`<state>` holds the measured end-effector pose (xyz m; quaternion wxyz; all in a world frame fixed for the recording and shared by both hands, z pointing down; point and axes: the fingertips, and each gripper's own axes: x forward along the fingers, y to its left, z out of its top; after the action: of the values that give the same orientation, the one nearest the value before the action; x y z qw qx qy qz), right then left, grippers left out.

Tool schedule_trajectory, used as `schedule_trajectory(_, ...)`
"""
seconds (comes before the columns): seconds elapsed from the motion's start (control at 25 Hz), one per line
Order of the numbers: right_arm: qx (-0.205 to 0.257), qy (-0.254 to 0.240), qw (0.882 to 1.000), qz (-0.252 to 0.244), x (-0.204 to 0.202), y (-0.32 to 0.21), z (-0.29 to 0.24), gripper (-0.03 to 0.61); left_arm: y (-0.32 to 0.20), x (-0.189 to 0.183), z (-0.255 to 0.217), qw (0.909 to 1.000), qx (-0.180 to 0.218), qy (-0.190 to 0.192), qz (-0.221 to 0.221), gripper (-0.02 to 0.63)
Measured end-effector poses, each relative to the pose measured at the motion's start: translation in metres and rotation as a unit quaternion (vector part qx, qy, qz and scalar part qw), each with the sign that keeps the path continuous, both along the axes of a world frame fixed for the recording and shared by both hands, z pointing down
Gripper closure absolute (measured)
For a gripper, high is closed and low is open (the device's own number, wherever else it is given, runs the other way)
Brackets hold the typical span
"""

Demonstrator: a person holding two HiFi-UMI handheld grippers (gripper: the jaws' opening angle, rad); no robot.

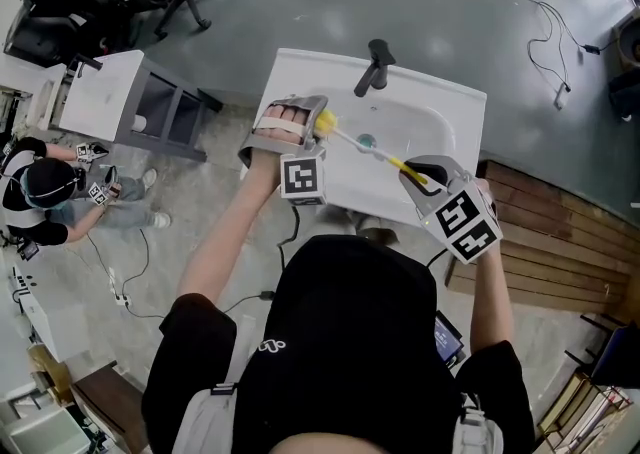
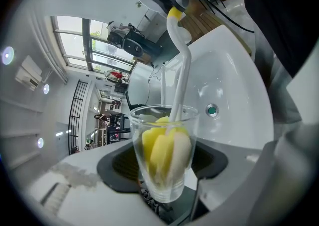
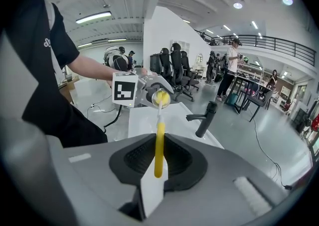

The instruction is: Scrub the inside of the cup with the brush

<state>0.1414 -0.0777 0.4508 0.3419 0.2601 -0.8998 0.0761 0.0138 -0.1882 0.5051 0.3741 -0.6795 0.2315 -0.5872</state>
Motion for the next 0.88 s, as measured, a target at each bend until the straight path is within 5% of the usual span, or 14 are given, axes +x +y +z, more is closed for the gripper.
schedule_trajectory(0.52,0.009,0.011,1.000,0.016,0.033,0.019,-0.018,0.528,-0.011,-0.017,0.004,0.9993,-0.003,0.009,-0.036,0.328)
schedule_trajectory(0.68,0.005,-0.009,0.999,0.034,0.048,0.022,-0.026,0.528,-0.025,-0.032,-0.007,0.9969,0.015,0.038,-0.067,0.328)
schedule_trajectory(0.88,0.004,-0.031,0.998,0.063,0.064,0.026,-0.029,0.528,-0.031,-0.038,-0.008,0.9883,-0.013,0.111,-0.104,0.328)
